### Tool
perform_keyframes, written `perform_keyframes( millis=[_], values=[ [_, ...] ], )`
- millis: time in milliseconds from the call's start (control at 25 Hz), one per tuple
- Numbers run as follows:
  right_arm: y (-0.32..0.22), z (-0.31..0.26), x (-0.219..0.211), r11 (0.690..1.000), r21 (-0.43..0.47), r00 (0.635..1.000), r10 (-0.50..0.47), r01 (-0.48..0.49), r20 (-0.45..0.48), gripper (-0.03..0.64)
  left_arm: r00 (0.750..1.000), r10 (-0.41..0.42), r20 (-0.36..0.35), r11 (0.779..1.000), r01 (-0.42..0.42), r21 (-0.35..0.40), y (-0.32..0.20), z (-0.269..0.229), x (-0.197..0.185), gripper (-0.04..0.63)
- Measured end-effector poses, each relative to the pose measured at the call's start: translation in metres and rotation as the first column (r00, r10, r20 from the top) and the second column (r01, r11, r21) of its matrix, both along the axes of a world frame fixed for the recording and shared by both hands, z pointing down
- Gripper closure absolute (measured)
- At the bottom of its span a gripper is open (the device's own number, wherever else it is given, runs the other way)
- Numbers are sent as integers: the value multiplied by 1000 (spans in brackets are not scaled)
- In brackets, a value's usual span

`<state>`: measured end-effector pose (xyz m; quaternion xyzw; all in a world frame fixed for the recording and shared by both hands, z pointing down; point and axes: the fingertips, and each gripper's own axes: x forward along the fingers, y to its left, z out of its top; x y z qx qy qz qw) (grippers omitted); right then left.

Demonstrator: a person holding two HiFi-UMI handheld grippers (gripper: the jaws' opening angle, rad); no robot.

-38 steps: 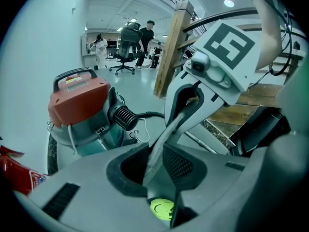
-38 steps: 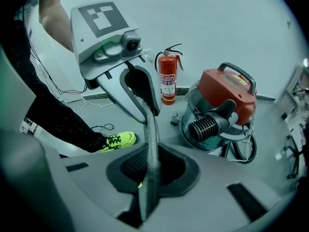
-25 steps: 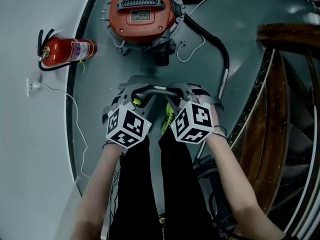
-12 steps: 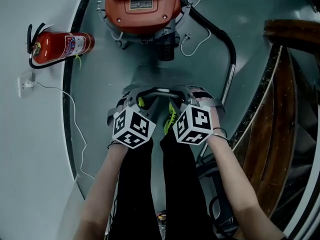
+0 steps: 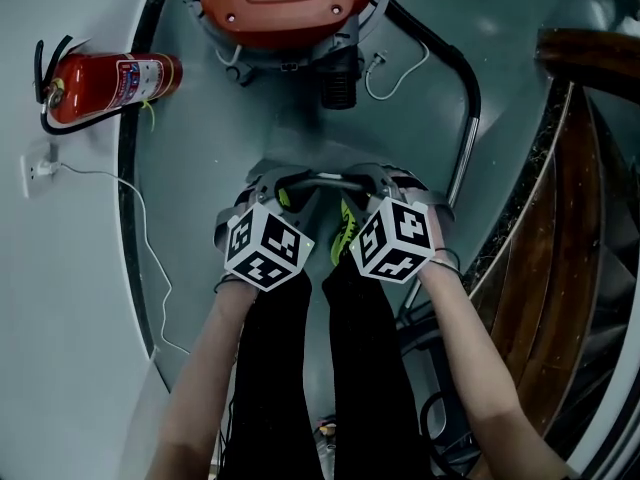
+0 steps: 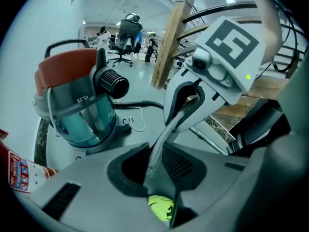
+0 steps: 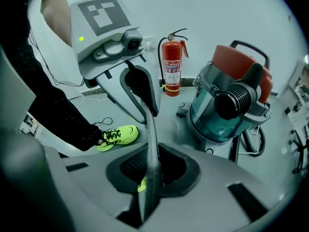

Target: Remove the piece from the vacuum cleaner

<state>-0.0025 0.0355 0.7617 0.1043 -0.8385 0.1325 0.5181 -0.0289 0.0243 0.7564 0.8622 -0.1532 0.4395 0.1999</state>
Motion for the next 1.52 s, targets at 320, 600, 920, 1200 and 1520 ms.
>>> perform_keyframes(
  millis=[320,600,920,1200,1520],
  values=[
    [-2,15,4,1000,-10,999,23,-23,-26,566,1000,11,2,1000,-11,-17,-1,15,3,505],
    [-3,23,10,998,-32,998,59,-60,-31,565,1000,24,-7,999,-24,-29,-3,24,10,505],
    [-12,28,10,992,-47,993,112,-113,-25,526,998,51,20,998,-52,43,-12,30,10,477],
    [-11,28,15,987,-75,990,138,-139,-19,506,998,49,41,998,-50,26,-13,35,3,414],
    [-21,21,16,948,-136,954,295,-286,49,506,999,-45,-23,999,46,18,-23,26,2,410]
  ],
)
